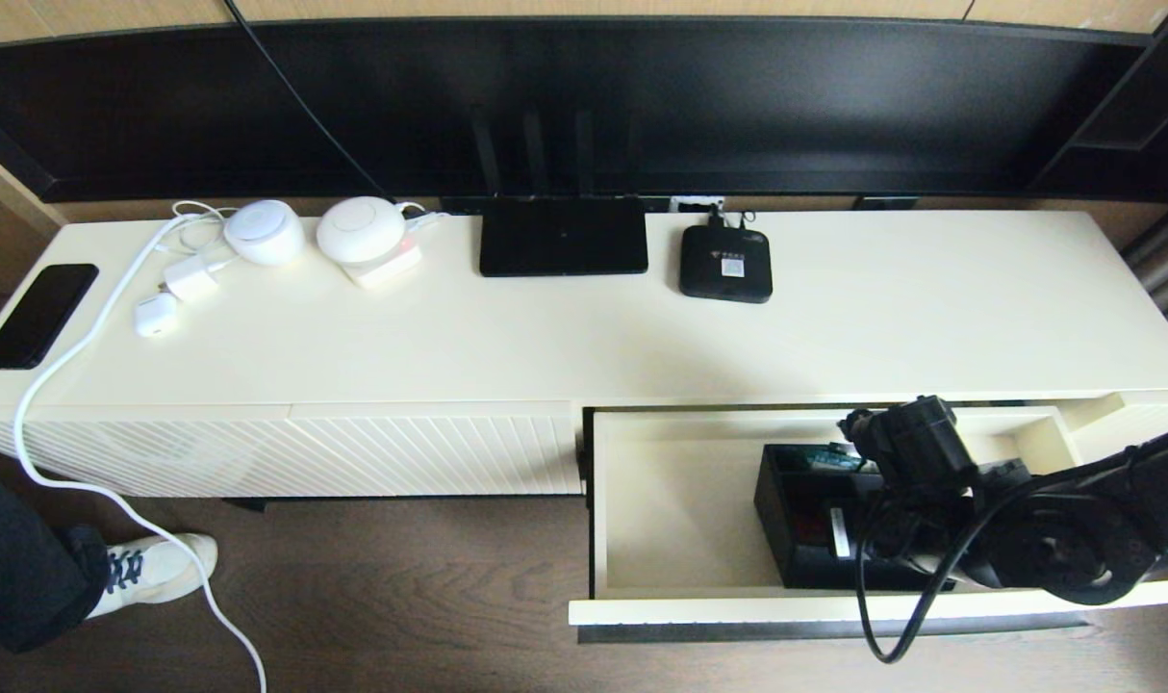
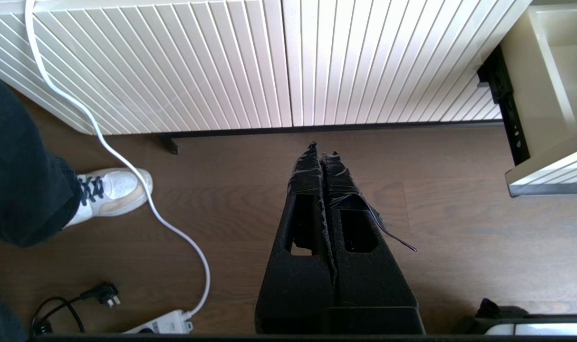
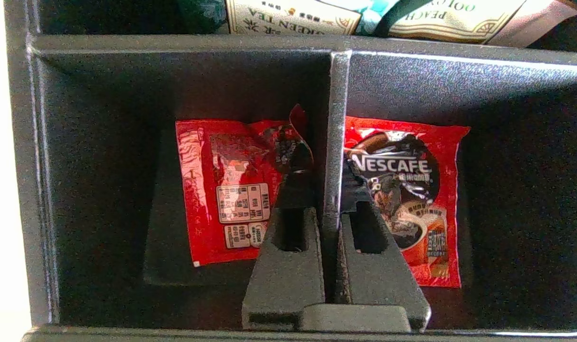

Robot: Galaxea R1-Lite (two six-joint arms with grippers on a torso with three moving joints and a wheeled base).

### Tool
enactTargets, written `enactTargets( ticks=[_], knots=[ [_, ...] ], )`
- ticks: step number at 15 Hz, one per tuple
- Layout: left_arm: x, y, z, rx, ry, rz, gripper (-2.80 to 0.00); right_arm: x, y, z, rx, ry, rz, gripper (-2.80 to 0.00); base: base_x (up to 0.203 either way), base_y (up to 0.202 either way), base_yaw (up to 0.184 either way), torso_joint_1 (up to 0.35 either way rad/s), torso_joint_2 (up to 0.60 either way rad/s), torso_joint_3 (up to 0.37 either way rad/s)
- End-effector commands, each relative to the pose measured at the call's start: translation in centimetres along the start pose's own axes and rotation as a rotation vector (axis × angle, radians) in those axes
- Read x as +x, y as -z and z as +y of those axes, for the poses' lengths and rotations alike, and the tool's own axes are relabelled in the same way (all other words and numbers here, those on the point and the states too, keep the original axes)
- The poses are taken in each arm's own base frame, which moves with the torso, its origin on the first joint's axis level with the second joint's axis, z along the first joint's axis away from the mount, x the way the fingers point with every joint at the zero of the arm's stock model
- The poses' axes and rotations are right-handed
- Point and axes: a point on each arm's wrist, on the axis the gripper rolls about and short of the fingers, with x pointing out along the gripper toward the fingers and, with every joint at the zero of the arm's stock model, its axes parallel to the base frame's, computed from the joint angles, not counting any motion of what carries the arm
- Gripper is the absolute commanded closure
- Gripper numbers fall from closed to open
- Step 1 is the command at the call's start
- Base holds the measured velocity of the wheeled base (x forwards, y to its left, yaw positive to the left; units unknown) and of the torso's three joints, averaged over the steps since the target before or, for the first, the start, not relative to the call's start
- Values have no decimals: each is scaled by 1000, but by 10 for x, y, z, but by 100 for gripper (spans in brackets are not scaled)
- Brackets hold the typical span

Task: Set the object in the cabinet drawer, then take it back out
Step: Put the storage box in the drawer

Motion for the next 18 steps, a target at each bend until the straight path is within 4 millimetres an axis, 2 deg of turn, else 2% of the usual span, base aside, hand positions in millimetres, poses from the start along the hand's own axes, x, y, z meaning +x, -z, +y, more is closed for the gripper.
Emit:
enactTargets(
  ticks=[1,7,16,17,18],
  knots=[
    [0,0,0,0,0,3,0,5,0,0,4,6,5,0,0,0,0,0,0,0],
    [0,0,0,0,0,3,0,-5,-22,4,-5,-12,-66,0,0,0,0,0,0,0],
    [0,0,0,0,0,1,0,-4,-19,4,-28,-5,-59,0,0,0,0,0,0,0],
    [0,0,0,0,0,2,0,-4,-18,3,-31,-4,-58,-280,0,0,0,0,0,0],
    [0,0,0,0,0,3,0,-3,-18,3,-34,-5,-57,-280,0,0,0,0,0,0]
  ],
)
